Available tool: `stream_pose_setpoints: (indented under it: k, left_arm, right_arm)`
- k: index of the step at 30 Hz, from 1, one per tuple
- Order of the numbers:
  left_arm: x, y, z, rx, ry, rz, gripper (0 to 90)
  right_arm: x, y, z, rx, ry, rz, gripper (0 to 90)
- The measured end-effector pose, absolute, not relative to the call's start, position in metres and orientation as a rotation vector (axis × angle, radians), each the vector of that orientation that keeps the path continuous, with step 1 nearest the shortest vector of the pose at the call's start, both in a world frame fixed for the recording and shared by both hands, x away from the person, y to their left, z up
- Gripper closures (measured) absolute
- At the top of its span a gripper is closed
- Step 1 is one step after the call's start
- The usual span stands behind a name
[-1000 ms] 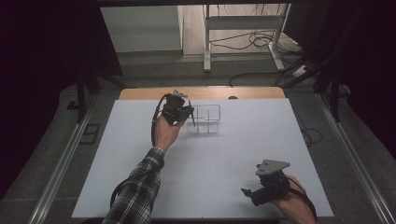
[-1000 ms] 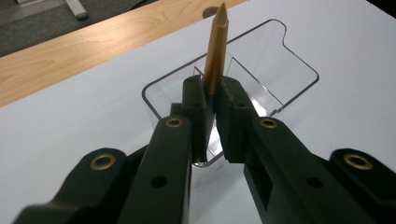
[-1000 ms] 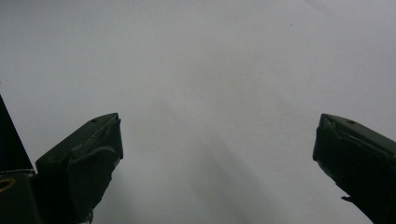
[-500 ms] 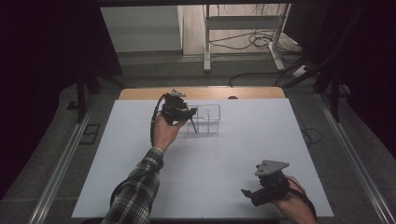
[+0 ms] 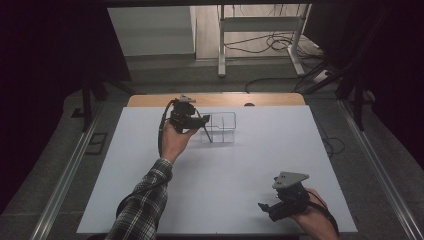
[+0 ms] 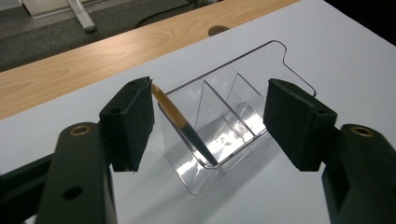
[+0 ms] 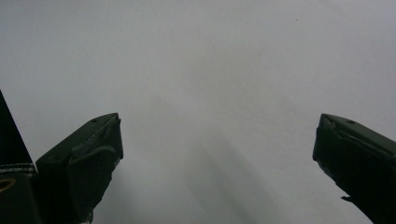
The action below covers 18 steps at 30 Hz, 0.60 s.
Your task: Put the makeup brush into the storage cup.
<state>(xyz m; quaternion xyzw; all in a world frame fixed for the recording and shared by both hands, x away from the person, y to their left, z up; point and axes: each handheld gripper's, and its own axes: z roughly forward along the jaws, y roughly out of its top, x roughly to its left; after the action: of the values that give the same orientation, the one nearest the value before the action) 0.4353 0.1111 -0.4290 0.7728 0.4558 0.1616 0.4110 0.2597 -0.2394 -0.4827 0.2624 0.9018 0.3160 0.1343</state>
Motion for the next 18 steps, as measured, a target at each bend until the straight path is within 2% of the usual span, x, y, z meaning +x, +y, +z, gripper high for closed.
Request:
stream_pose_setpoints:
  k: [18]
  left_arm:
    - [0.425,0.119,-0.416,1.934,1.075,0.379,20.4]
  right_arm:
    - [0.26,-0.24,-0.483,0.753,2.613,0.916,1.7]
